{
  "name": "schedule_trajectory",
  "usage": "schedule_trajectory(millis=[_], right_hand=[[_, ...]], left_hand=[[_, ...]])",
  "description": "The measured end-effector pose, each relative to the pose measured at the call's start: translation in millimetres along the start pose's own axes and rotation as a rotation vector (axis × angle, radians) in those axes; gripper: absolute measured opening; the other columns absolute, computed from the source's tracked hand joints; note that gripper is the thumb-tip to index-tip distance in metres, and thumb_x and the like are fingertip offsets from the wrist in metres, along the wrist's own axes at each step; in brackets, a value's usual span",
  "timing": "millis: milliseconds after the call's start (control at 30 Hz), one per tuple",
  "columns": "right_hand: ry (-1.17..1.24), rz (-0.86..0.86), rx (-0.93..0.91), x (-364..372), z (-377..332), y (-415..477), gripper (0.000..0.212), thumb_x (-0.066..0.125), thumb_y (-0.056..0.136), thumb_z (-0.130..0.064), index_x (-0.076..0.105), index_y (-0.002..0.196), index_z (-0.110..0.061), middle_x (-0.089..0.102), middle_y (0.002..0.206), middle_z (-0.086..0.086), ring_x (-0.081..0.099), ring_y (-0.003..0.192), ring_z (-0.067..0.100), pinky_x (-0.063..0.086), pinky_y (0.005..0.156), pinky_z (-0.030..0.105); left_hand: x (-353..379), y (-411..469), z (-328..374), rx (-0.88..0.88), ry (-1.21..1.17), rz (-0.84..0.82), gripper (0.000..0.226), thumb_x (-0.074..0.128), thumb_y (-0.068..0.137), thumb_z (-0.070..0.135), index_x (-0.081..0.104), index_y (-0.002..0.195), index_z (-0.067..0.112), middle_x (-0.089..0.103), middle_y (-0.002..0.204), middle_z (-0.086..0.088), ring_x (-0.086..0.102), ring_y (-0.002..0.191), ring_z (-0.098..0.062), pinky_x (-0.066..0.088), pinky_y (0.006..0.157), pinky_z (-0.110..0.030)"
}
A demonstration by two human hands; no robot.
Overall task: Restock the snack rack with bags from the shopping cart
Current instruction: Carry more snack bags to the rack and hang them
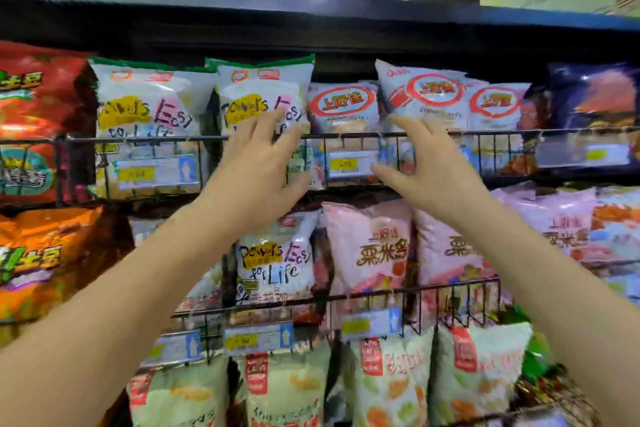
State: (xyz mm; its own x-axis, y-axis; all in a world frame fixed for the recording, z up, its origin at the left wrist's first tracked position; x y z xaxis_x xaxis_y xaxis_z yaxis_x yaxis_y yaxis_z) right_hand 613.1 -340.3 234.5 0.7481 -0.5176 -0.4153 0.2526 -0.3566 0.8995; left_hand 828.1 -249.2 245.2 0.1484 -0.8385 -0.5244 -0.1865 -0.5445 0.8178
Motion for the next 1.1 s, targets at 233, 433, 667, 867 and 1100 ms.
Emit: schedule_trajectory(millis=[233,433,667,867,1100], right_hand=[[0.023,0.023,-0.075,-17.6,65.1,48.9,0.069,0.068,0.094,-0.041,0.039,0.153,-0.02,0.045,0.149,0.009,0.047,0.133,0.029,0.04,0.107,0.039],[-0.135,0.005,-0.033,-22.5,111.2,86.6,0.069,0.062,0.098,-0.042,0.036,0.157,-0.018,0.031,0.161,0.014,0.029,0.148,0.035,0.027,0.121,0.045],[-0.049,-0.094,0.068,-4.3,132.3,102.0,0.062,0.05,0.102,-0.049,0.03,0.159,-0.036,0.018,0.169,0.008,0.007,0.157,0.029,0.011,0.128,0.047],[-0.085,-0.158,0.176,-2.5,125.9,113.4,0.064,0.052,0.101,-0.05,0.027,0.159,-0.04,0.015,0.168,0.005,0.011,0.155,0.031,0.02,0.124,0.048],[-0.046,-0.067,0.241,-6.1,124.4,99.9,0.061,0.053,0.1,-0.047,0.034,0.157,-0.037,0.019,0.166,0.008,0.017,0.153,0.031,0.031,0.119,0.049]], left_hand=[[23.1,64.9,48.2,-0.08,-0.017,0.003,0.064,0.052,0.103,0.042,0.034,0.16,0.016,0.03,0.163,-0.018,0.023,0.151,-0.038,0.021,0.123,-0.047],[36.5,111.5,62.7,-0.108,0.015,-0.074,0.058,0.037,0.109,0.048,0.029,0.162,0.026,0.027,0.166,-0.012,0.019,0.152,-0.033,0.022,0.124,-0.048],[68.7,125.3,60.2,-0.16,0.003,-0.243,0.063,0.017,0.103,0.066,0.032,0.158,0.04,0.02,0.171,-0.002,0.017,0.155,-0.036,0.024,0.123,-0.056],[65.2,121.6,69.8,-0.183,0.019,-0.221,0.054,0.018,0.107,0.06,0.044,0.151,0.044,0.033,0.163,0.0,0.036,0.145,-0.033,0.039,0.109,-0.05],[61.5,119.5,88.8,-0.189,0.024,-0.215,0.05,0.025,0.108,0.057,0.061,0.137,0.038,0.033,0.162,-0.003,0.035,0.145,-0.034,0.04,0.107,-0.05]])
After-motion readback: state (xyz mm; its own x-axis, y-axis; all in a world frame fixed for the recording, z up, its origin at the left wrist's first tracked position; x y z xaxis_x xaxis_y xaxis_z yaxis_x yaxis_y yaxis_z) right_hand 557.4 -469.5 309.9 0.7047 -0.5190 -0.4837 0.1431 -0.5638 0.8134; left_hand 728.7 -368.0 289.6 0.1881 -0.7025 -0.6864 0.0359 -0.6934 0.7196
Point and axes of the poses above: each hand's wrist, its own y-axis towards the middle knuckle, its own x-axis out of the palm, z = x × y, the point moved 6 cm from there along y, towards the middle knuckle
